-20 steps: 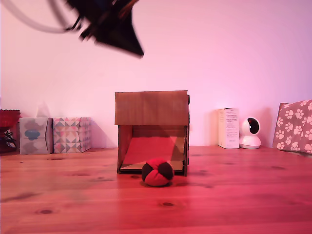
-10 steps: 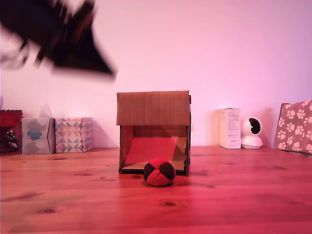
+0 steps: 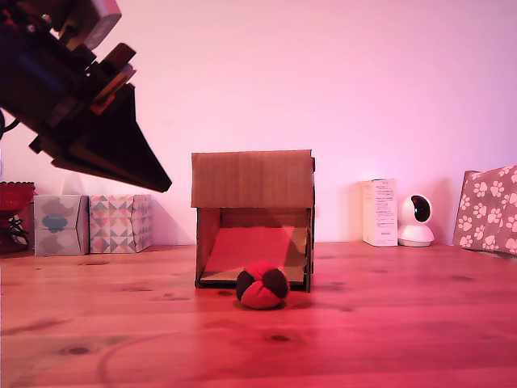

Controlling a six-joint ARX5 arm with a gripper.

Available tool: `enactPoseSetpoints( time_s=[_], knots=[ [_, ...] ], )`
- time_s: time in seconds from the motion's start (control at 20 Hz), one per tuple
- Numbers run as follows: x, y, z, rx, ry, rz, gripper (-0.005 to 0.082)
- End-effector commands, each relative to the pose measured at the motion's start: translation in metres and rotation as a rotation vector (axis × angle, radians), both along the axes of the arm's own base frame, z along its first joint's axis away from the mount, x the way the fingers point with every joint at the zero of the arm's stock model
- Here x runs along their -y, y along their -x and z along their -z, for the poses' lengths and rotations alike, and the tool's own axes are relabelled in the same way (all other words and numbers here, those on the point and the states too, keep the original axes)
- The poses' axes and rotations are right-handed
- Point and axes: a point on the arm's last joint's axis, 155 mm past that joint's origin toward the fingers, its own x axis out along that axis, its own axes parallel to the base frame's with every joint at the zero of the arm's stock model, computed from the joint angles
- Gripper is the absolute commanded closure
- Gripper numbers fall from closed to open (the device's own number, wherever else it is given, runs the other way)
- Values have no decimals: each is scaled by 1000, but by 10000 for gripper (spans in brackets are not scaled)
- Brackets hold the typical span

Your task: Drop the footbag into the cardboard dice tower

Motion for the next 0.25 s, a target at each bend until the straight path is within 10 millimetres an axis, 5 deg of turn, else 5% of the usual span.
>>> enactPoseSetpoints(
  time_s=[0.0, 0.2],
  knots=[
    [1, 1, -3, 4, 9, 2, 788],
    [2, 0, -5, 12, 14, 2, 788]
  ],
)
